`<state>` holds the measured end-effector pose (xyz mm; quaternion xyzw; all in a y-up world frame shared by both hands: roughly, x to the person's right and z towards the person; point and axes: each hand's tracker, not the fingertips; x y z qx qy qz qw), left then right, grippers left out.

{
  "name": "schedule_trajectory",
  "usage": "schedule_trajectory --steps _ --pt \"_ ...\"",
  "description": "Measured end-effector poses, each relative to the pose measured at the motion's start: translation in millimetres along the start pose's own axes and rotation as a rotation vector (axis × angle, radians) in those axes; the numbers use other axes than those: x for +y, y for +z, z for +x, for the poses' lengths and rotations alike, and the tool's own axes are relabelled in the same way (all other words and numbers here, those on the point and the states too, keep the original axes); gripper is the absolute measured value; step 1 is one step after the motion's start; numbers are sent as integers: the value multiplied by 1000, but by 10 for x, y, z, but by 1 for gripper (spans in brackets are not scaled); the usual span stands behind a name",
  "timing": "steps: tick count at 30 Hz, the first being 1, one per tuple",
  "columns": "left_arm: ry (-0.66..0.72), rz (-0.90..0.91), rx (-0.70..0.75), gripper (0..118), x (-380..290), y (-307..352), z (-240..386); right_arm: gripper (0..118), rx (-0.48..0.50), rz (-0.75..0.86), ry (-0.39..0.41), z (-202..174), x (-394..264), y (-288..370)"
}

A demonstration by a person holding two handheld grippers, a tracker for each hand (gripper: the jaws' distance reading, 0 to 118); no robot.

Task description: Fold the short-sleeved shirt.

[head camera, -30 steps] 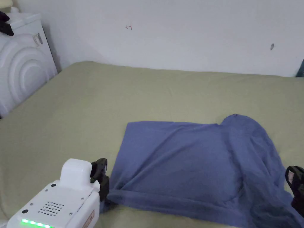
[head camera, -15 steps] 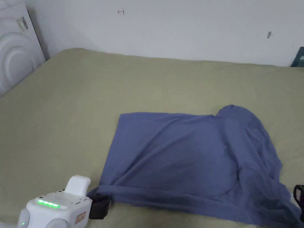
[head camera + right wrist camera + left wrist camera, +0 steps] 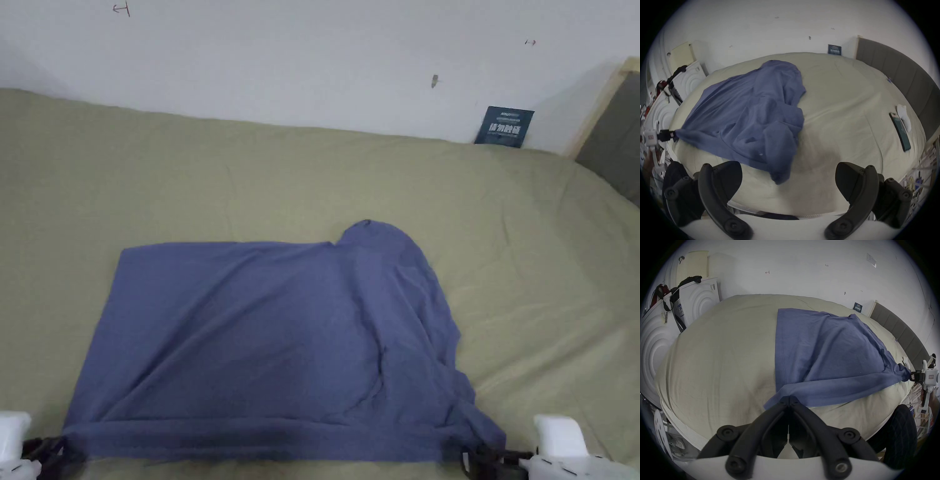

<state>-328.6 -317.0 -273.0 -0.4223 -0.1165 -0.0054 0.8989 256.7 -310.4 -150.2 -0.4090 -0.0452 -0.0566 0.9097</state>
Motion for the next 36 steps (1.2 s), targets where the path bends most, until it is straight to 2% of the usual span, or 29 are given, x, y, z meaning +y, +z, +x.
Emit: schedule_trajectory --steps 1,2,3,4,5,6,7,9,13,19,23,25,30,31,32,33,34,35,36 --pt "-6 4 11 0 20 55 90 69 3 22 11 -41 10 2" --pt "-10 6 16 0 31 79 140 26 12 30 10 -66 31 0" --pt "-14 5 22 0 36 74 150 8 -12 33 5 -80 29 -8" --pt "-18 3 24 0 39 71 154 7 -85 12 11 -92 53 -49" --pt "-25 -6 22 0 59 105 202 7 -110 -8 11 -89 70 -81" --pt "-41 -9 29 0 70 140 250 7 -43 1 -40 -29 85 -82" --pt "-68 -6 43 0 76 166 270 7 -17 8 -75 22 73 -58" --pt "-89 1 42 0 105 233 258 7 -29 40 -65 41 121 28" --pt "-143 41 55 0 250 393 216 7 14 98 -79 36 361 310" --pt "-191 72 70 0 894 448 297 7 39 156 -63 -8 1111 435" --pt "-215 17 78 0 1441 -14 356 7 2 146 -46 -58 1719 -53" --pt "-167 -58 91 0 1645 -354 343 7 -20 81 -102 -44 1944 -421" --pt "-61 -205 125 0 1760 -1083 321 7 -145 -81 -106 -24 2009 -1340" --pt "-54 -220 127 0 1739 -1142 329 9 -156 -103 -103 -42 1955 -1409" --pt "-49 -219 130 0 1712 -1157 344 22 -157 -106 -103 -36 1904 -1458" --pt "-45 -206 124 17 1675 -1100 363 51 -151 -101 -110 -20 1864 -1467" --pt "-43 -180 125 68 1648 -1042 376 96 -142 -90 -114 1 1827 -1425" --pt "-56 -114 128 104 1625 -924 393 110 -121 -75 -112 9 1790 -1362" --pt "-80 -74 111 118 1584 -798 409 110 -93 -83 -90 20 1765 -1289"
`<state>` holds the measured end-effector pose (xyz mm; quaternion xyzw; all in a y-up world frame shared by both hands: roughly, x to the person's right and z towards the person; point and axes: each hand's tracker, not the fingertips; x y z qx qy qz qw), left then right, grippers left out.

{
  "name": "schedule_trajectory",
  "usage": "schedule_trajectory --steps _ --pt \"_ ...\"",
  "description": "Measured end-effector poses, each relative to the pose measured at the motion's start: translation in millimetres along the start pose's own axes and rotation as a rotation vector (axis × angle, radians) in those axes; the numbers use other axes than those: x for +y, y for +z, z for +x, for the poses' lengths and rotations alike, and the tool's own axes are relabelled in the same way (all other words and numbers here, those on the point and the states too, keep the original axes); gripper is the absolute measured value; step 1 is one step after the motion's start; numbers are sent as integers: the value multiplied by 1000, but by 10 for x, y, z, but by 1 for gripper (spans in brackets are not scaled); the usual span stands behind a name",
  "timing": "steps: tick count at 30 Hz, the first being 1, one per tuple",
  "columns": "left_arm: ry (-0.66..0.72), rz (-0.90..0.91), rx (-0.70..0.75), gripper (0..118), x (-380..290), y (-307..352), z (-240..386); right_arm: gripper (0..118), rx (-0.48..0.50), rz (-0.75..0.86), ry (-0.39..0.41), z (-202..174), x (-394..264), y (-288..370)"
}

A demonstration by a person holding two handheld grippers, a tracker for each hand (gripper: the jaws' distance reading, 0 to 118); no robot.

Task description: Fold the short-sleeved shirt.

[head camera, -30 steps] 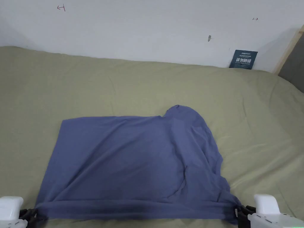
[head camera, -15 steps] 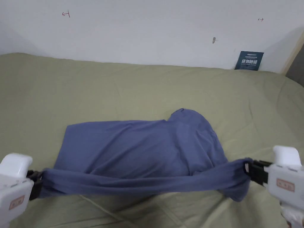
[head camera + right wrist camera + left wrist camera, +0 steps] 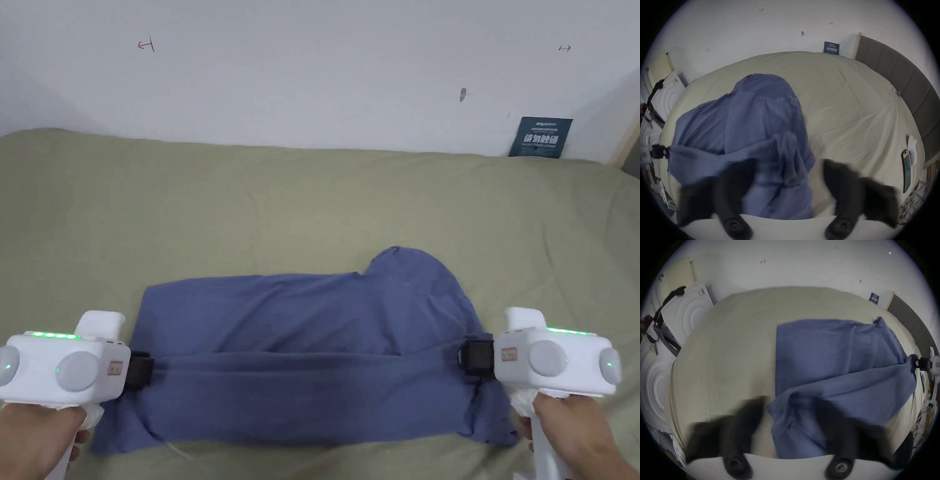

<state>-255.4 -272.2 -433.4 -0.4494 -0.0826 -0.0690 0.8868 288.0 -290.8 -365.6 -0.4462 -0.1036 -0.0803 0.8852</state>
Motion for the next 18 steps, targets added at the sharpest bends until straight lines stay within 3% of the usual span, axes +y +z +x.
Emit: schedule_trajectory --steps 4,7,9,10,11,12,13,18 --pt "-23 337 71 118 -376 798 100 109 -26 289 105 -99 -319 735" --pt "16 560 49 118 -746 1294 201 108 84 487 117 -263 -686 1302" --pt "45 610 49 118 -945 1474 226 93 139 613 101 -366 -960 1607" --pt "61 621 62 114 -1033 1550 252 66 167 653 107 -408 -1072 1715" --pt "49 602 50 97 -1123 1603 270 38 180 689 108 -468 -1189 1781" --pt "49 587 53 61 -1184 1647 291 11 191 704 103 -509 -1280 1838" --pt "51 548 59 2 -1244 1563 224 8 189 684 106 -542 -1341 1865" --pt "71 450 45 0 -1305 1441 112 8 225 609 123 -639 -1529 1871"
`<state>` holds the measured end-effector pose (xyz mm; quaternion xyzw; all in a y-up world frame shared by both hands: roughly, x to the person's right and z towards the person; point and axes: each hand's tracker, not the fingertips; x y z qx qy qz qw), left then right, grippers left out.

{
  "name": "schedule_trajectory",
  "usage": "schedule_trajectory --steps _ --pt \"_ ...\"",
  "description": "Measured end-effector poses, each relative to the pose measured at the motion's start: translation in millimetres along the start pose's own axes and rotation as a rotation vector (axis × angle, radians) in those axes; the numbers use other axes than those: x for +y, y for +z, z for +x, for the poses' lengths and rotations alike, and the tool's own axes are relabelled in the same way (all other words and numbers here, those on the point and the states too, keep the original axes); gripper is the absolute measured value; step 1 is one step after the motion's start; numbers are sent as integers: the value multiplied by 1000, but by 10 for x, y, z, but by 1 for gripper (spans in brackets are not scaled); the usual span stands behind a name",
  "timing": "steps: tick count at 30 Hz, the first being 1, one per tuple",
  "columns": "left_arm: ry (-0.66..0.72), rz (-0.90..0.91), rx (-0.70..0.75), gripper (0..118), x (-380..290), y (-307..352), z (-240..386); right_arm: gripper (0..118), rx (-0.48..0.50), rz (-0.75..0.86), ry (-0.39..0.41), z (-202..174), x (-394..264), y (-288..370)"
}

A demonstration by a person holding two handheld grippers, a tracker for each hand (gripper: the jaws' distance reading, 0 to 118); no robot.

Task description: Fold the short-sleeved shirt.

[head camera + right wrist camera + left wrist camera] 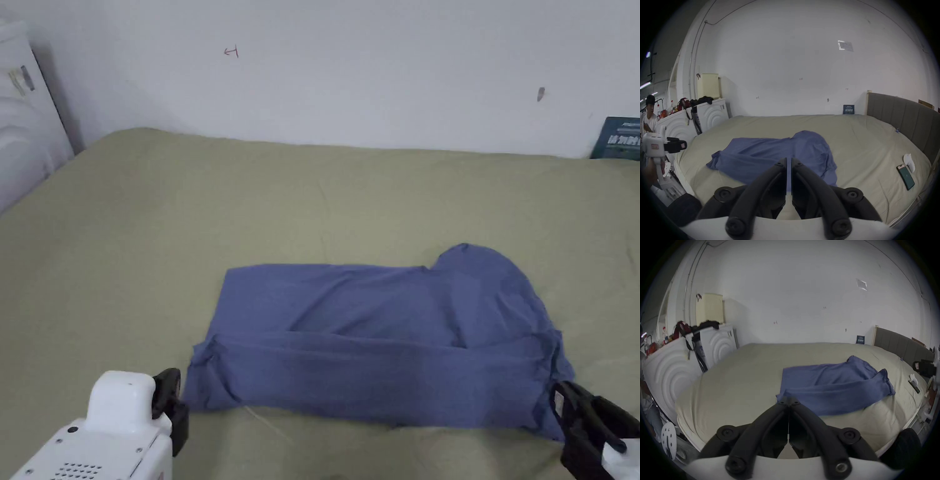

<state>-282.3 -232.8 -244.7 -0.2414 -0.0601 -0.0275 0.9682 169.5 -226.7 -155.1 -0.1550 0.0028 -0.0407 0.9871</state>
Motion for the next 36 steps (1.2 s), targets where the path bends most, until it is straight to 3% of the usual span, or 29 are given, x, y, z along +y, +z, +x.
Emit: schedule_trajectory --steps 4,5,6,7,8,12,14,15,16,17,18,19,20,21,23,25,26,27,28,29,34,36 --pt "-18 -176 2 0 -82 -458 -120 8 0 -33 8 -17 -102 7" --pt "-27 -222 1 11 -109 -595 -156 8 -9 -50 4 -6 -127 -8" --pt "-41 -270 -12 40 -143 -750 -185 8 -15 -65 2 16 -148 -17" --pt "-59 -300 -7 88 -198 -864 -136 8 -21 -75 0 40 -170 -27" --pt "-72 -312 -2 101 -243 -1004 -150 8 -30 -89 0 71 -193 -43" --pt "-112 -326 49 100 -356 -1432 -178 8 -87 -165 13 225 -265 -143" --pt "-107 -330 43 91 -380 -1588 -206 8 -118 -221 11 330 -305 -229" --pt "-108 -352 37 72 -409 -1669 -201 9 -135 -245 4 399 -329 -289" --pt "-122 -386 32 32 -430 -1726 -198 10 -155 -274 -3 470 -351 -359" --pt "-140 -392 34 16 -455 -1766 -192 18 -185 -301 -10 552 -386 -436" --pt "-158 -397 35 15 -493 -1803 -184 40 -213 -332 -19 638 -415 -533" --pt "-155 -391 30 11 -493 -1745 -132 81 -242 -376 -26 714 -437 -632" --pt "-145 -391 10 10 -502 -1740 -117 99 -264 -413 -43 788 -462 -736" --pt "-145 -388 22 9 -485 -1731 -116 102 -260 -457 -65 867 -502 -852" --pt "-136 -387 18 8 -398 -1607 -26 100 -219 -499 -63 943 -565 -1061" --pt "-143 -391 14 8 -376 -1585 9 97 -222 -509 13 935 -617 -1236" --pt "-145 -393 16 8 -370 -1576 28 85 -234 -529 57 924 -636 -1345" --pt "-148 -394 15 7 -306 -1517 59 61 -244 -547 81 916 -652 -1451" --pt "-152 -399 16 6 -295 -1503 83 19 -241 -559 78 919 -661 -1535" --pt "-157 -401 16 5 -292 -1492 105 11 -224 -577 68 913 -656 -1599" --pt "-178 -433 -9 4 -172 -1434 120 9 -165 -651 -45 1038 -482 -1697" --pt "-194 -434 -5 4 -81 -1394 85 9 -168 -615 -32 1091 -329 -1588"
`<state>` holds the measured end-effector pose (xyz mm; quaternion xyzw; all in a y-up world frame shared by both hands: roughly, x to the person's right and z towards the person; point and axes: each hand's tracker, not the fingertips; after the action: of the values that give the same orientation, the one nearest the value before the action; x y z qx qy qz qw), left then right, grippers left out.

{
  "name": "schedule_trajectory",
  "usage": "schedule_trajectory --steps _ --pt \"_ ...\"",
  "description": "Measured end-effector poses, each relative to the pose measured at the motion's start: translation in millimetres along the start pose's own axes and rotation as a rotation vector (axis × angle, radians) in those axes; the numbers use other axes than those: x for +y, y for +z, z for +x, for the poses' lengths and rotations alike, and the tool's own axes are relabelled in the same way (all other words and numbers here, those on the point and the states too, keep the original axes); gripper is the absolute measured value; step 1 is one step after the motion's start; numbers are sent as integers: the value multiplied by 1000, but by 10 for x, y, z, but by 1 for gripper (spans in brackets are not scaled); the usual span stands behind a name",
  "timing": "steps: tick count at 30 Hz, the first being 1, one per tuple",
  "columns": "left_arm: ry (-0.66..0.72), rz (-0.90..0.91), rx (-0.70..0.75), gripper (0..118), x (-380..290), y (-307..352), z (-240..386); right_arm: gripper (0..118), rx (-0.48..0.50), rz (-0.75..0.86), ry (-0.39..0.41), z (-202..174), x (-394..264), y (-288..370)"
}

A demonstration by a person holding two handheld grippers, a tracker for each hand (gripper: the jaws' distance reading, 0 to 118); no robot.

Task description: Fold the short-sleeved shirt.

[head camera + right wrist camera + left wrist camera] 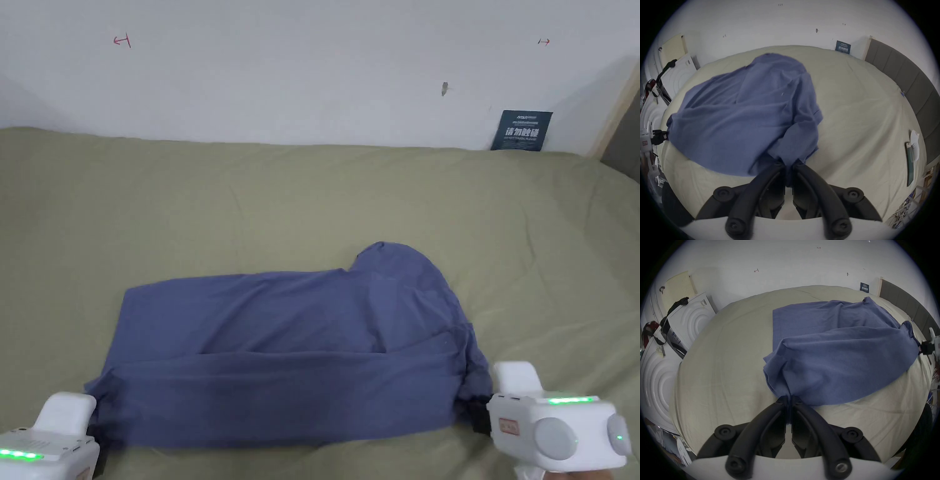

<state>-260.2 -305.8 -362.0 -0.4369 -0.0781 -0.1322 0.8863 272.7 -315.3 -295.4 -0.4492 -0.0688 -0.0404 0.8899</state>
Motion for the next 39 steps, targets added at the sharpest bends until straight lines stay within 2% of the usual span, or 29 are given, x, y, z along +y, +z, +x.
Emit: schedule_trajectory --steps 4,6,10,12,14,17,20,21,22,23,24,27,33,35,36,39 --pt "23 57 -28 4 116 357 -114 9 50 93 -23 91 125 559" --pt "2 93 -46 4 164 613 -116 9 79 118 -3 81 116 862" --pt "0 151 -69 4 100 1067 -186 9 115 138 8 40 -83 1358" --pt "9 147 -97 4 -41 1214 -249 9 130 130 -11 88 -265 1507" --pt "7 138 -121 4 -223 1318 -263 9 130 105 -17 95 -478 1537" --pt "14 54 -122 4 -565 1188 -297 9 97 6 22 62 -877 1402" --pt "101 -1 -155 4 -817 1016 -320 10 102 -65 -32 68 -1200 1197" --pt "100 -5 -155 10 -861 958 -321 17 105 -69 -46 54 -1245 1129" --pt "97 -4 -150 42 -891 916 -313 52 104 -65 -54 55 -1282 1082" --pt "91 15 -145 80 -911 895 -291 88 94 -54 -61 51 -1305 1051" --pt "65 51 -162 80 -929 899 -279 96 96 -52 -56 44 -1296 1057" --pt "47 130 -90 105 -892 1156 -196 111 116 -13 -42 -30 -1196 1235" --pt "90 549 -35 105 -610 1802 45 109 111 445 -3 -388 -791 1833" --pt "118 626 -16 101 -480 1844 105 101 118 625 13 -552 -663 1962" --pt "136 636 -43 93 -403 1835 109 89 130 681 23 -627 -599 1998" --pt "169 617 -97 12 -164 1790 118 11 177 756 2 -806 -415 2023"
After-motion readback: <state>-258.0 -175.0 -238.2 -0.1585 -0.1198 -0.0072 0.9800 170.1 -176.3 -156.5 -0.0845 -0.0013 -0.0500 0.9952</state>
